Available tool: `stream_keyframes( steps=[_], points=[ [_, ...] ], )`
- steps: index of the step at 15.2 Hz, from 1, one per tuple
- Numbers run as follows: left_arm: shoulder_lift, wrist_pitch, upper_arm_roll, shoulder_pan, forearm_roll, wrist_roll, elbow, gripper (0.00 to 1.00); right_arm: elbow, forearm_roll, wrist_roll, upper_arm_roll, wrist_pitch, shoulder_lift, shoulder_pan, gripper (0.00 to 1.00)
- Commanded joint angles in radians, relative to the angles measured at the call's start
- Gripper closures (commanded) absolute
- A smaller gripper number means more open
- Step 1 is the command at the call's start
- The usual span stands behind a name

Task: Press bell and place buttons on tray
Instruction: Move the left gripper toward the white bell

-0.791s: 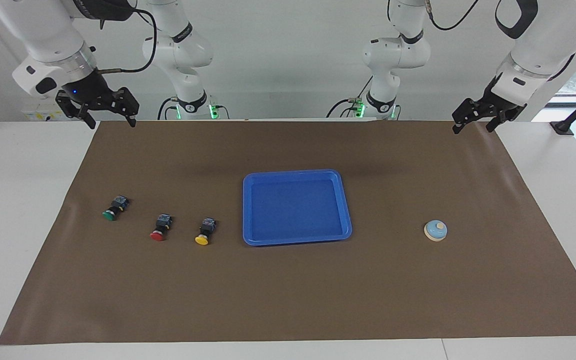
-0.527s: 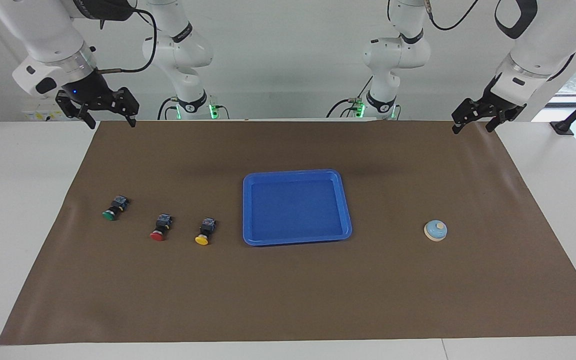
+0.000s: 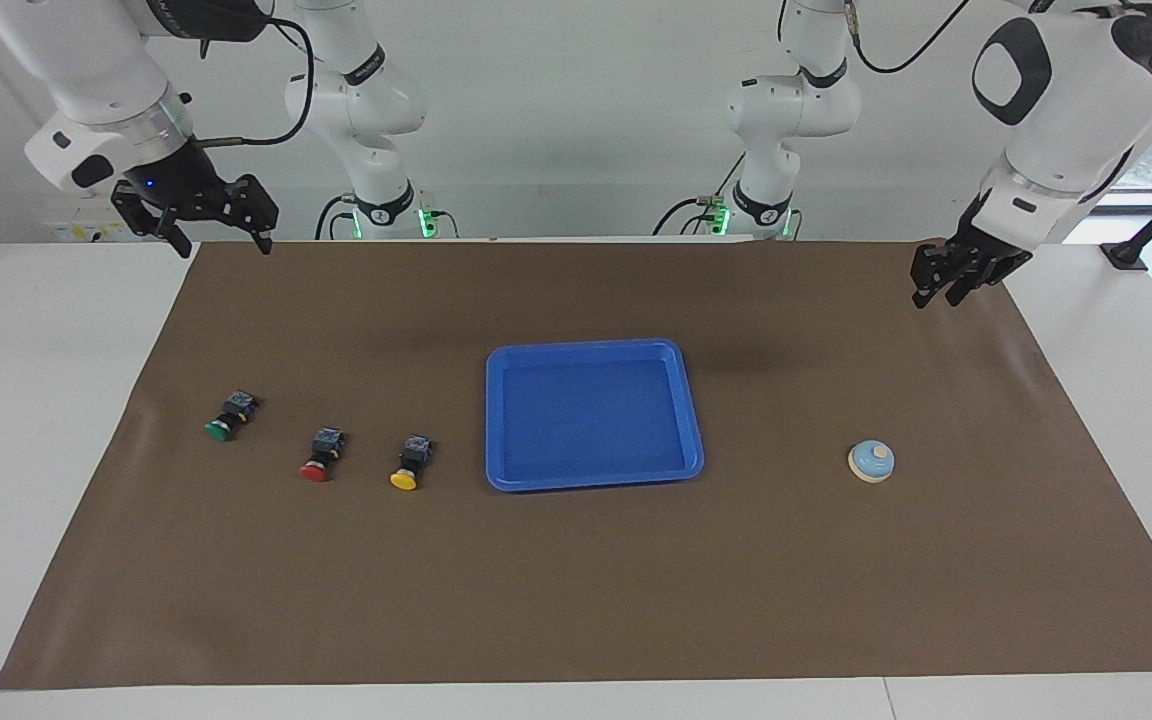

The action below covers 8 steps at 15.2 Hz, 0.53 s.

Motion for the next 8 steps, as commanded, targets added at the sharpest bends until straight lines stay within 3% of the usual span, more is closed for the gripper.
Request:
stream_keyframes(
  steps=[1, 8],
  points=[
    [0.087, 0.124, -0.003, 0.028, 0.01, 0.012, -0.033, 1.0, -0.018, 0.0, 0.001, 0.005, 0.0, -0.017, -0.009, 0.0],
    [0.262, 0.351, -0.003, 0.016, 0.01, 0.006, -0.038, 1.0, -0.018, 0.0, 0.001, 0.005, 0.0, -0.017, -0.009, 0.0]
  ],
)
